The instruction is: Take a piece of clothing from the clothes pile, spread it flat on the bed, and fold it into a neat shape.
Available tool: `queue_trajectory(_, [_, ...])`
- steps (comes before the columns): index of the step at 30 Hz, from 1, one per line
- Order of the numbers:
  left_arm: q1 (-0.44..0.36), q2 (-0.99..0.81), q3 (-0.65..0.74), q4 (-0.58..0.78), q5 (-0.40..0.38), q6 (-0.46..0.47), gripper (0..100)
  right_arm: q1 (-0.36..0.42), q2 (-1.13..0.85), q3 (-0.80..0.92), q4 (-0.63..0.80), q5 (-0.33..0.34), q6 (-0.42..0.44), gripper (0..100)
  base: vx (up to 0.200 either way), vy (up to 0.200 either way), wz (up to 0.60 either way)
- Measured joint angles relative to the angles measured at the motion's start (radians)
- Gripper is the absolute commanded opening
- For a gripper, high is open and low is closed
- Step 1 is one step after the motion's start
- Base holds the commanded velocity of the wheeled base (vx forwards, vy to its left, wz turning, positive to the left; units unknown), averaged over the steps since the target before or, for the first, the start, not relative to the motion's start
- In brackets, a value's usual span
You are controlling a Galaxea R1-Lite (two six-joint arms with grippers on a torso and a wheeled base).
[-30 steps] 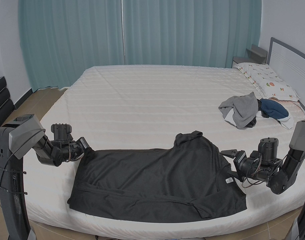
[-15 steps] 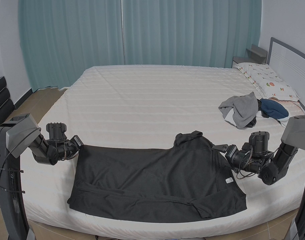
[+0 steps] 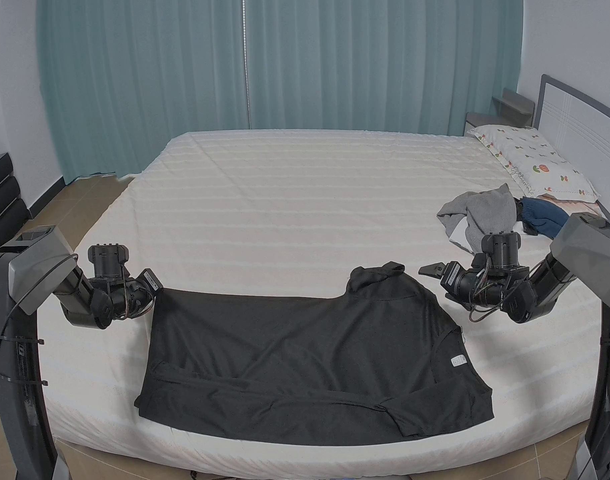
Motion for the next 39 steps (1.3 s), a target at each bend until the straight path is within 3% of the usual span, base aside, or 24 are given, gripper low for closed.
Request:
queue_trajectory(5, [0.0, 0.0, 0.0, 0.0, 0.0, 0.0, 0, -0.012, 0.064, -0.118, 0.063, -0.001, -0.051, 100, 0.0, 0.0, 0.0])
queue_trajectory(15, [-0.001, 0.001, 0.001, 0.0, -0.001, -0.001, 0, 0.007, 0.163, -0.296, 0.163, -0.006, -0.065, 100, 0.0, 0.0, 0.0])
queue_trajectory(16, [-0.001, 0.001, 0.001, 0.0, -0.001, 0.0, 0, 0.009, 0.169, -0.303, 0.164, -0.007, -0.066, 0, 0.0, 0.0, 0.0])
queue_trajectory(30, [-0.001, 0.002, -0.003, 0.0, -0.001, -0.001, 0, 0.002, 0.207, -0.336, 0.213, -0.013, -0.071, 0, 0.0, 0.0, 0.0])
queue_trajectory(39, [-0.001, -0.012, 0.001, 0.0, -0.002, 0.0, 0, -0.025, 0.129, -0.279, 0.204, -0.002, -0.061, 0, 0.0, 0.0, 0.0])
